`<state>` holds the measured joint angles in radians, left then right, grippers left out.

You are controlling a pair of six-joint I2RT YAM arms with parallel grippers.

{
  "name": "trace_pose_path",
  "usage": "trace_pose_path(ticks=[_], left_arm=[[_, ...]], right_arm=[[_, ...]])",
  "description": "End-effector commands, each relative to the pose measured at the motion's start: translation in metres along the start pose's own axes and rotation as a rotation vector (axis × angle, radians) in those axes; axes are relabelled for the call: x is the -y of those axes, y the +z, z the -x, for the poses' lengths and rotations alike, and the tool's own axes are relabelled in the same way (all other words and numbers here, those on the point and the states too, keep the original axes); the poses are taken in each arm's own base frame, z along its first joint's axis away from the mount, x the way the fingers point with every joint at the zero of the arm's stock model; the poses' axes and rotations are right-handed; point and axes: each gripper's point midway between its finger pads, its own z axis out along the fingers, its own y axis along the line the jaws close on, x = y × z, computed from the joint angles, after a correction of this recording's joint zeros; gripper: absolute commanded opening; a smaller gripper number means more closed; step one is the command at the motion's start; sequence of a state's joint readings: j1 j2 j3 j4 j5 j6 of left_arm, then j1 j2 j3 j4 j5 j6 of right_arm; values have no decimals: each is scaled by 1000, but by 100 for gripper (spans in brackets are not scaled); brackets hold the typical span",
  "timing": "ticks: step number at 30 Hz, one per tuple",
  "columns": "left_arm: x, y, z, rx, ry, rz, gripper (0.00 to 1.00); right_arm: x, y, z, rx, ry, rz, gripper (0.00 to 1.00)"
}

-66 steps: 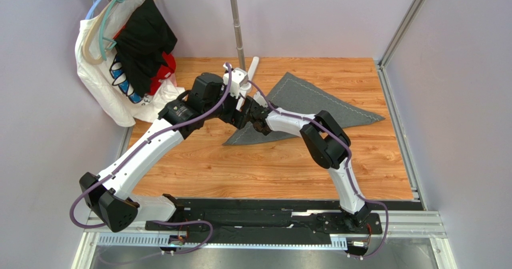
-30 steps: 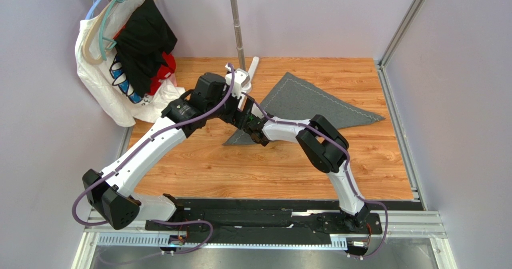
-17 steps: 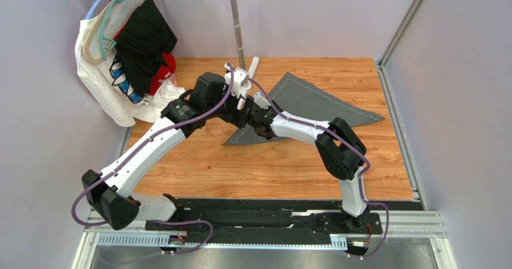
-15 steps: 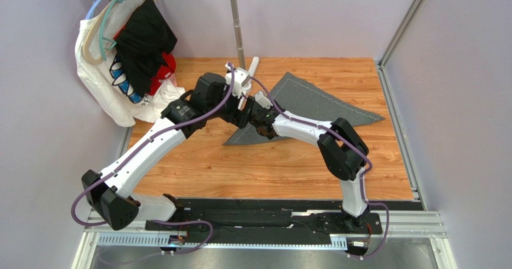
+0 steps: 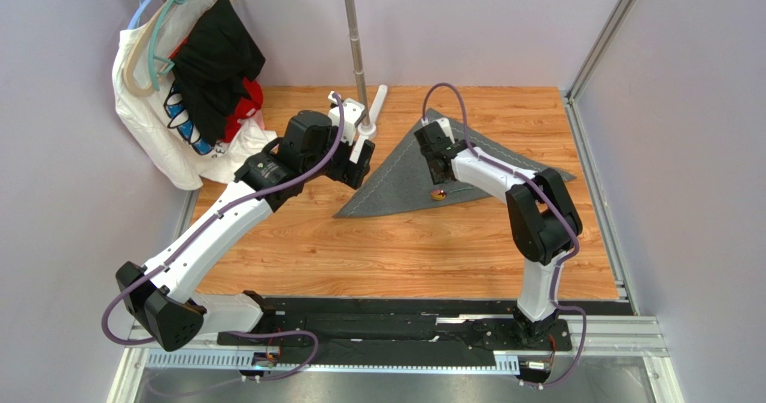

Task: Fold the napkin, place the utensils inside, and roll it up
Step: Place the utensil onto the napkin

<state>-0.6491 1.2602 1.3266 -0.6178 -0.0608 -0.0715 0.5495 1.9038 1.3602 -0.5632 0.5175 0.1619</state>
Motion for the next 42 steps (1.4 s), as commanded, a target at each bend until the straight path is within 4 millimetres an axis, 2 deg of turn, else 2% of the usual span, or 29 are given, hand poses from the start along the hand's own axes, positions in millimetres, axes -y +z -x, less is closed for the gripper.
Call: trace_pose_path(ticks=[1,5,21,28,34,42], left_arm=[[-6,-5,4,22,15,26,98],[-7,-4,3,18,18,28,98],[-5,-3,3,10,23,20,98],[-5,-4,3,10,23,17,98],[-5,-4,2,8,24,17,98],[-6,-4,2,7,25,22,98]], right_arm=[[-14,2,21,37,147,135,47],[-10,21,13,-10,185,137,46],[-11,39,-23,-96,220,131,45],[-4,31,-38,-124,248,96,45],[-6,30,-49,-160,262,101,45],[-7,24,-55,-191,294,104,45]])
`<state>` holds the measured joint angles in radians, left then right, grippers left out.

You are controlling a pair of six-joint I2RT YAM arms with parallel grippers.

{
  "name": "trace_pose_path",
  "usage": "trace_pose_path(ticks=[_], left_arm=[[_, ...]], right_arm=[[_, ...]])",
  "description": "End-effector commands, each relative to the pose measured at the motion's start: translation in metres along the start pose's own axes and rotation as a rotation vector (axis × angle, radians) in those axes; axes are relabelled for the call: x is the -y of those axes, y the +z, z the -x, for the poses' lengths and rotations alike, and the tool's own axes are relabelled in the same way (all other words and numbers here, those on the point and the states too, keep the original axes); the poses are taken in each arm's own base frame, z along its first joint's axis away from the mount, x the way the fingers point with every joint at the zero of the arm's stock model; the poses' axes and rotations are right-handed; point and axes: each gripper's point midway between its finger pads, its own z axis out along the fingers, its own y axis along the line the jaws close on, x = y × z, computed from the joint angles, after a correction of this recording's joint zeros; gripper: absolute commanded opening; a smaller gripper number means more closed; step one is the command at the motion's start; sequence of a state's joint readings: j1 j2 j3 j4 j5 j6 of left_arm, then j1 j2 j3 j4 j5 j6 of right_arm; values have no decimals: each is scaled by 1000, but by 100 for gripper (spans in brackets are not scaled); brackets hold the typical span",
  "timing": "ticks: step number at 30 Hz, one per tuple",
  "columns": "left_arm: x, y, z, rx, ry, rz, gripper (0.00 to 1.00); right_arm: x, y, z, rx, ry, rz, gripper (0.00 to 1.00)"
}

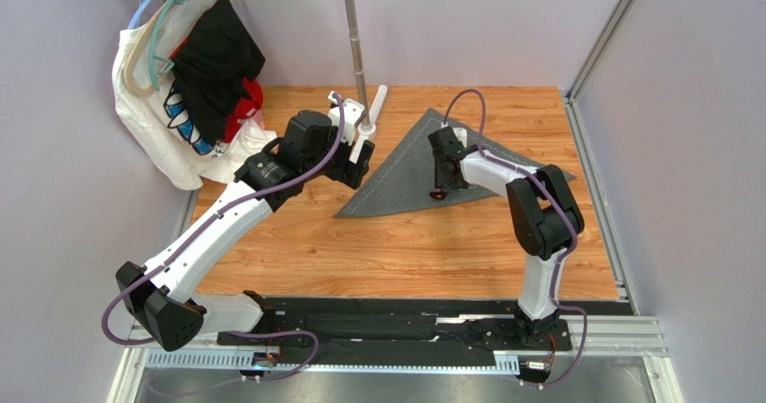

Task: Fold the napkin, place the utensils inside, and roll it up
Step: Place the utensil onto the napkin

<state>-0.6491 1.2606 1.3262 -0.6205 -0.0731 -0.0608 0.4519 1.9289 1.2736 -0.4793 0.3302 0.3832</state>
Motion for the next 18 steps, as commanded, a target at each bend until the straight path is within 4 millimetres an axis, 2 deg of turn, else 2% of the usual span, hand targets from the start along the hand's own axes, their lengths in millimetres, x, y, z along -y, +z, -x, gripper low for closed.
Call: trace_pose_path(ticks=[1,8,13,16,17,18], left_arm=[[-3,-4,3,12,14,10,98],[-4,-4,3,13,13,14,98],[-12,-12,9,37,-4,46,99],[-34,-25,17,83,-63,88,99],[-50,-32,19,105,-96,118,99],[-57,-35,19,115,-119,131,99]], right_arm=[[9,-5,-26,-91,15,-22,45],[3,-14,-28,-112,54,12,45],[-1,-36,-8,-47,56,48,48],[-3,-65,13,22,55,79,49],[-2,-80,24,60,65,93,50],[-1,-89,29,80,65,102,50]])
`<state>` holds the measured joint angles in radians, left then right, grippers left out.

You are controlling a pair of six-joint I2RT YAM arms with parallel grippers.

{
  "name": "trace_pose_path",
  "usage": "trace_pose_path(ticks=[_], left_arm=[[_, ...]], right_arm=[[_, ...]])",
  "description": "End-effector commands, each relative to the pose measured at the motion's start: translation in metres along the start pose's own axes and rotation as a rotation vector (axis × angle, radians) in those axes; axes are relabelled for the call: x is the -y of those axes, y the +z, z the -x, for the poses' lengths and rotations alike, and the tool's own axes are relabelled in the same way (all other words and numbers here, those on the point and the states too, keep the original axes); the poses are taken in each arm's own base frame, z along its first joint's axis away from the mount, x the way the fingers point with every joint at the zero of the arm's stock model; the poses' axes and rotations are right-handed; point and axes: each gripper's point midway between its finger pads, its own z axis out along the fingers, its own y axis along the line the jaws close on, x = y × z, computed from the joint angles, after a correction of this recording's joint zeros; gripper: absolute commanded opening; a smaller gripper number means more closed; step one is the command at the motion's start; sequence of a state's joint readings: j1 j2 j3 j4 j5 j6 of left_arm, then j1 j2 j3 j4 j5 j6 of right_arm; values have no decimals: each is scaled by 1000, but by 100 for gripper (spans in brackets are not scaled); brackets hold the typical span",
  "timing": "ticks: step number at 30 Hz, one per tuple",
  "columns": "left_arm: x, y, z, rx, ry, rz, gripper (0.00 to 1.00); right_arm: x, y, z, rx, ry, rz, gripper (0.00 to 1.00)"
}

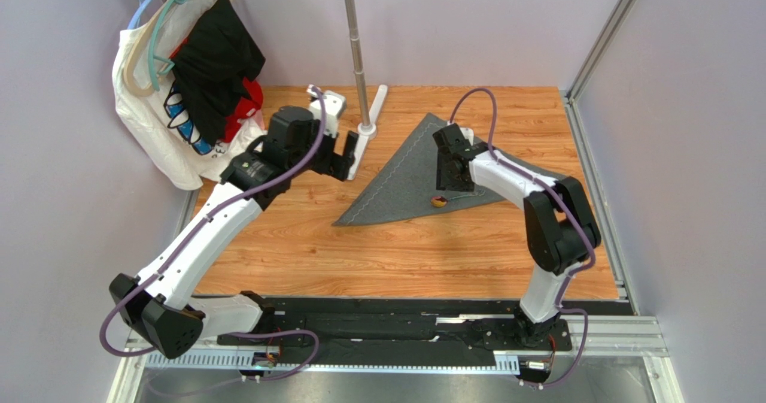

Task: Fold the napkin, place the utensils inside, and roll it up
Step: Place the utensil onto the napkin

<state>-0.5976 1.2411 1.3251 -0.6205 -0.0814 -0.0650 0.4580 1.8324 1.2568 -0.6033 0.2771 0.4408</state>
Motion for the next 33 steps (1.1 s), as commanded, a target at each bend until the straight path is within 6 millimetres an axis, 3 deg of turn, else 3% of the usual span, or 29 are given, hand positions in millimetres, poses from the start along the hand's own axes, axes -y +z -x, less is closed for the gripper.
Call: trace_pose_path(ticks=[1,4,7,10,14,19,33], left_arm=[[-45,-29,17,105,-109,85,99],[-72,-40,13,135,-175,140,99],[-81,-48,10,164,-194,156,99],[-84,-52,4,167,-179,176,99],[-83,-53,0,163,-174,176,99],[-84,-52,-1,163,-171,177,99],[-84,-47,-4,146,-171,176,99]], right_arm=[[-6,-67,43,162,22,82,51],[3,-84,55,221,-5,76,53],[15,-73,58,207,-16,48,53],[16,-61,54,189,-11,50,52],[3,-46,43,168,-3,117,52],[10,-17,23,117,-10,60,52],[-18,8,-11,35,9,149,52]])
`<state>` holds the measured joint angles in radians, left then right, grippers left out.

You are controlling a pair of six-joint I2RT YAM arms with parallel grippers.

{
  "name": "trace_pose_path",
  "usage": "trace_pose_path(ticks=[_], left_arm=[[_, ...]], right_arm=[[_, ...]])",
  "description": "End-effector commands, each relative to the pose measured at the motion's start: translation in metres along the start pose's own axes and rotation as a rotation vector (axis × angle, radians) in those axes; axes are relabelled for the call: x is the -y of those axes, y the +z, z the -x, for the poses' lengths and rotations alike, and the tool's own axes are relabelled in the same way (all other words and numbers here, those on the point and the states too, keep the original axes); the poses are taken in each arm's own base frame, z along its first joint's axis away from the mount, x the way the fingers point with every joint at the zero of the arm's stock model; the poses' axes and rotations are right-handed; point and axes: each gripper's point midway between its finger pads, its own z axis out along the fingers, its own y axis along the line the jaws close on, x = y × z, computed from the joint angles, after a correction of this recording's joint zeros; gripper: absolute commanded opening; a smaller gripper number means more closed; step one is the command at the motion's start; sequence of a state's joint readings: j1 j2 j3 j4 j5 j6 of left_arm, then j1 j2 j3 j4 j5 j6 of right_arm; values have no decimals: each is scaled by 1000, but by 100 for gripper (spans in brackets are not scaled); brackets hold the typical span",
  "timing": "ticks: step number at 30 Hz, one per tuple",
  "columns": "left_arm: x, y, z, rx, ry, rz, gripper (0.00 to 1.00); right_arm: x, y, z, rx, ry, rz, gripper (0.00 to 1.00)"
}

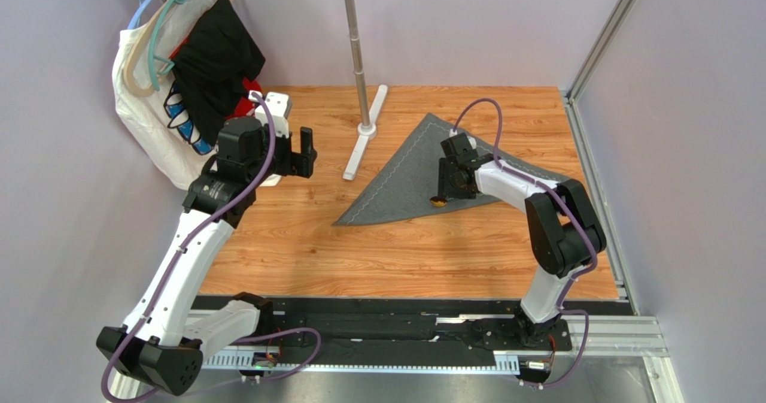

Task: Fold the napkin, place the utensils inside, and roll it up
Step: Place the utensil onto the napkin

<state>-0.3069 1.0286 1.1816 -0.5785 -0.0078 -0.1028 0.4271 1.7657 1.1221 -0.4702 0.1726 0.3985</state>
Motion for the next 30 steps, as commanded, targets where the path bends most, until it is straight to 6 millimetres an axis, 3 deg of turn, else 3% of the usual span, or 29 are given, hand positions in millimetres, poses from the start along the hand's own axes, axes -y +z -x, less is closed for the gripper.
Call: trace_pose_path(ticks=[1,12,23,26,28,30], left_arm=[[1,0,9,34,5,-8,99],[1,1,9,32,2,-8,99],[-4,-1,10,41,3,18,99],[-2,-1,10,41,0,10,99],[-2,-1,10,41,-2,7,99],[-1,0,10,41,0,4,99]], right_arm=[[-20,7,-1,18,2,46,52],[-33,-10,-11,24,-46,8,52],[-38,-65,32,155,-63,1,52],[-31,-68,50,200,-61,-31,53],[-24,-59,59,193,-34,-23,53],[-31,-47,68,197,-18,40,53]])
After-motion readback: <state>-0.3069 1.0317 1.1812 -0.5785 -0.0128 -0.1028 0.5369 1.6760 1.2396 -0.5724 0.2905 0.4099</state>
